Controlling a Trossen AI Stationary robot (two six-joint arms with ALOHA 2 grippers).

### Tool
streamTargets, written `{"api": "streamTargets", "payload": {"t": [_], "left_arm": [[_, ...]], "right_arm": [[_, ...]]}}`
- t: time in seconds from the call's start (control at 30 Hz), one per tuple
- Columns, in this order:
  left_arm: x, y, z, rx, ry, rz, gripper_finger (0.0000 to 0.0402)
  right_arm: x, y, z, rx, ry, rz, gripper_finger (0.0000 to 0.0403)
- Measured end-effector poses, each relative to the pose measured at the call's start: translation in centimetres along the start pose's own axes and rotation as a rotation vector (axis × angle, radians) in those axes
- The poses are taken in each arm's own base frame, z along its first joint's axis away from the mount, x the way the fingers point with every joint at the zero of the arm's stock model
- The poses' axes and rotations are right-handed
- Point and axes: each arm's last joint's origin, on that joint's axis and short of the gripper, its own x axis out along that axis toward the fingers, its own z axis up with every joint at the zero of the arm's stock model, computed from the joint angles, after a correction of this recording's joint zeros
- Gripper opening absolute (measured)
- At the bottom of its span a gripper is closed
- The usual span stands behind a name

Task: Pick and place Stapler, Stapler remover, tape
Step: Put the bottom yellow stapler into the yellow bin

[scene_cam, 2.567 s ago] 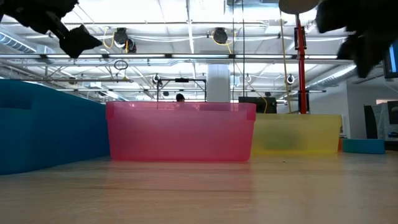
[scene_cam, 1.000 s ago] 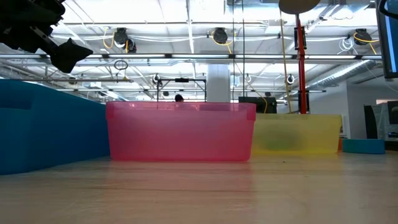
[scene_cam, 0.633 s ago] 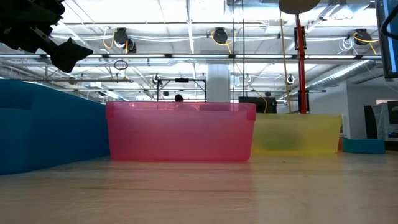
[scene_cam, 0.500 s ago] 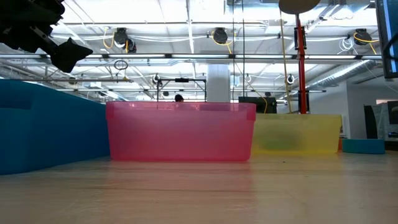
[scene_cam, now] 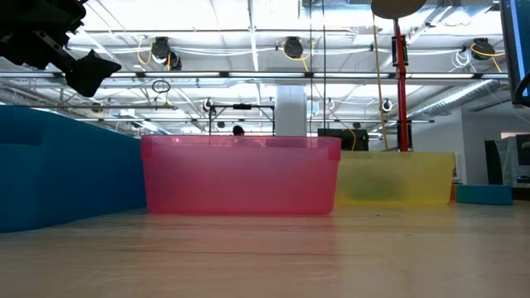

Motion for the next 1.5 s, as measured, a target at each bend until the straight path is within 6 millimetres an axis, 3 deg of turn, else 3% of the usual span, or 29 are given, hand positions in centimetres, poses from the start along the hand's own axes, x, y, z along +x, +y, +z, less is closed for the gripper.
{"api": "streamTargets", "payload": {"t": [0.7,1.07,1.17,1.3,1.5], "left_arm": [[0.0,0.0,0.0,-0.003,-0.002,0.0,0.0365],[0.0,0.0,0.0,0.0,-0.002,0.0,0.0365],[0.0,0.0,0.0,0.0,-0.002,0.0,0.0365],[0.0,0.0,0.0,0.0,-0.003,0.0,0.0365],[0.0,0.0,0.1,-0.013,-0.006,0.0,0.0365]], "right_arm": [[-0.2,0.0,1.1,0.028,-0.127,0.025,0.0152],[-0.2,0.0,1.2,0.017,-0.134,0.017,0.0056],[-0.2,0.1,1.1,0.006,-0.113,0.04,0.0053],[-0.9,0.7,1.0,-0.006,-0.069,0.147,0.0053],[-4.1,2.6,1.0,-0.066,-0.127,0.632,0.0056]]}}
